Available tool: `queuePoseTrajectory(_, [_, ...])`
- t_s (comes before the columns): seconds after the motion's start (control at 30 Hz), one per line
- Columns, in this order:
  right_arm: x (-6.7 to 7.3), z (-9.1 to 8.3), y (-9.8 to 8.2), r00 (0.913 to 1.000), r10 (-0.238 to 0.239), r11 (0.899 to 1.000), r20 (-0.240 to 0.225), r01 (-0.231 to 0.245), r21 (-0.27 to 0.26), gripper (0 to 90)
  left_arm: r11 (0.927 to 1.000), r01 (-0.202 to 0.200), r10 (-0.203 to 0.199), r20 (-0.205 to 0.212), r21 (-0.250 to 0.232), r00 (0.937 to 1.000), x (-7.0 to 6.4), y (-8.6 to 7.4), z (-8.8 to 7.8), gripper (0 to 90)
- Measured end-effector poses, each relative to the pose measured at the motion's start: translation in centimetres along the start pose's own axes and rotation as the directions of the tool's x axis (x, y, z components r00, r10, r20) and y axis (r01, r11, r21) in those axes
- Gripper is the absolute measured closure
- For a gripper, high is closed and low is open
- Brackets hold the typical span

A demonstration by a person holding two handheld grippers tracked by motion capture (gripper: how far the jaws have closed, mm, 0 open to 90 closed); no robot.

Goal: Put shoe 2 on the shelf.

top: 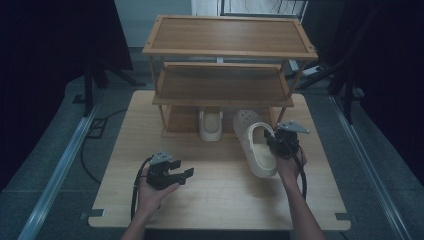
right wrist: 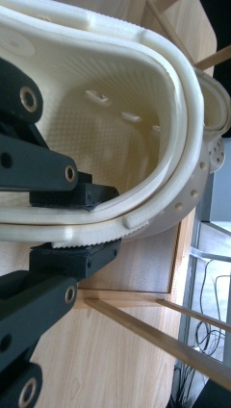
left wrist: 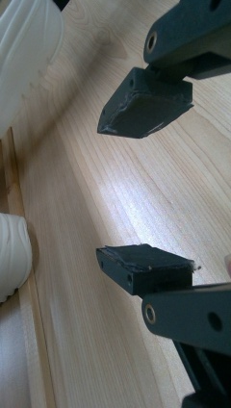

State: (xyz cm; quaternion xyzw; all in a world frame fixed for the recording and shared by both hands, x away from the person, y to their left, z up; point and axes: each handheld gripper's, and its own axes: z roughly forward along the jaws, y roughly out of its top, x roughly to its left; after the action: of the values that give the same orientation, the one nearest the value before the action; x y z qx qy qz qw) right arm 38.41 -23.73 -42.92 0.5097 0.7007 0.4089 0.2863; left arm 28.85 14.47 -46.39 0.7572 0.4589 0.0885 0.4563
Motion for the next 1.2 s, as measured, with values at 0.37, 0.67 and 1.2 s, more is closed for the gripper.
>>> queuePoseTrajectory(0.37, [0.6, 2.9, 1.3, 0.9995, 0.009, 1.0, 0.029, -0.009, -0.013, 75.1, 0.9999, 0.003, -0.003, 0.003, 0.011, 1.0, 0.0, -0.1, 0.3, 36.7])
queuePoseTrajectory(0.67, [1.8, 5.3, 1.9, 0.9985, 0.013, 1.0, 0.052, -0.013, -0.013, 74.8, 1.0, 0.006, -0.006, -0.001, -0.003, 1.0, 0.2, 0.0, -0.2, 36.7])
queuePoseTrajectory(1.2, [3.7, 9.8, 1.5, 0.9936, 0.03, 0.999, 0.109, -0.028, -0.021, 74.0, 0.9998, 0.018, -0.018, -0.004, -0.009, 0.9998, 0.6, -0.1, -0.5, 36.8])
